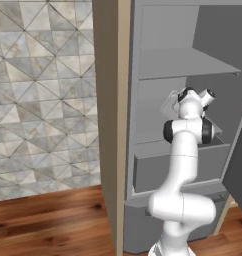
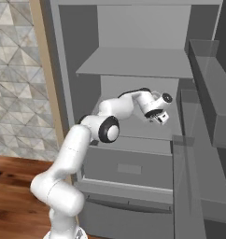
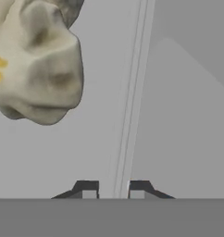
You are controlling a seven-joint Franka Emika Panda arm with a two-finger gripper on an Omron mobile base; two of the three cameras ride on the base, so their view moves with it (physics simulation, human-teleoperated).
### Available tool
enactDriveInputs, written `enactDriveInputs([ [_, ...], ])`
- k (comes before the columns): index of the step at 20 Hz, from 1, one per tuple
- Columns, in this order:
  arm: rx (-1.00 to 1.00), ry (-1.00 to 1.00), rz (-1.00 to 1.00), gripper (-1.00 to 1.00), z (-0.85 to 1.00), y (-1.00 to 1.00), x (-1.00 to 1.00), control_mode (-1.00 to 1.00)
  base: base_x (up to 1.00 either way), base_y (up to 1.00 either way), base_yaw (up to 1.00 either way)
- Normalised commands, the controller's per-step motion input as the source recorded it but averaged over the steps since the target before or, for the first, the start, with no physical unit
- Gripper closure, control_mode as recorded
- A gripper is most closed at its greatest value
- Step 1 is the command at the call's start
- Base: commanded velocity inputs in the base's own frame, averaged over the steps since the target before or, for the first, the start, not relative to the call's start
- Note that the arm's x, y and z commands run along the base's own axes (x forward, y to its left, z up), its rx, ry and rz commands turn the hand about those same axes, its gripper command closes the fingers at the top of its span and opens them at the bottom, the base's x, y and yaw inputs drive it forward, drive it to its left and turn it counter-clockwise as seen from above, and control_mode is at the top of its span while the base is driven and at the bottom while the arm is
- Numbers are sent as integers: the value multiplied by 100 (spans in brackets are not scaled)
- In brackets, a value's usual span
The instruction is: Place two dumplings into each of the tupperware containers and then place the containers in the fridge.
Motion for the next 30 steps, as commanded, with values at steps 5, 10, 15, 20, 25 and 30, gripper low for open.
enactDriveInputs([
  [5, -7, -32, 1, -100, -48, 3, -31, -100, 0, 0, 0],
  [10, -3, -99, 1, -100, -54, 40, -99, -100, 0, 0, 0],
  [15, -10, -55, 0, -100, 8, 100, -72, -100, 0, 0, 0],
  [20, -8, 3, 0, -100, 98, 46, -91, -100, 0, 0, 0],
  [25, -32, 20, 11, -100, 77, 77, -100, -100, 0, 0, 0],
  [30, -44, 27, 27, -100, 32, 100, -100, -100, 0, 0, 0],
])
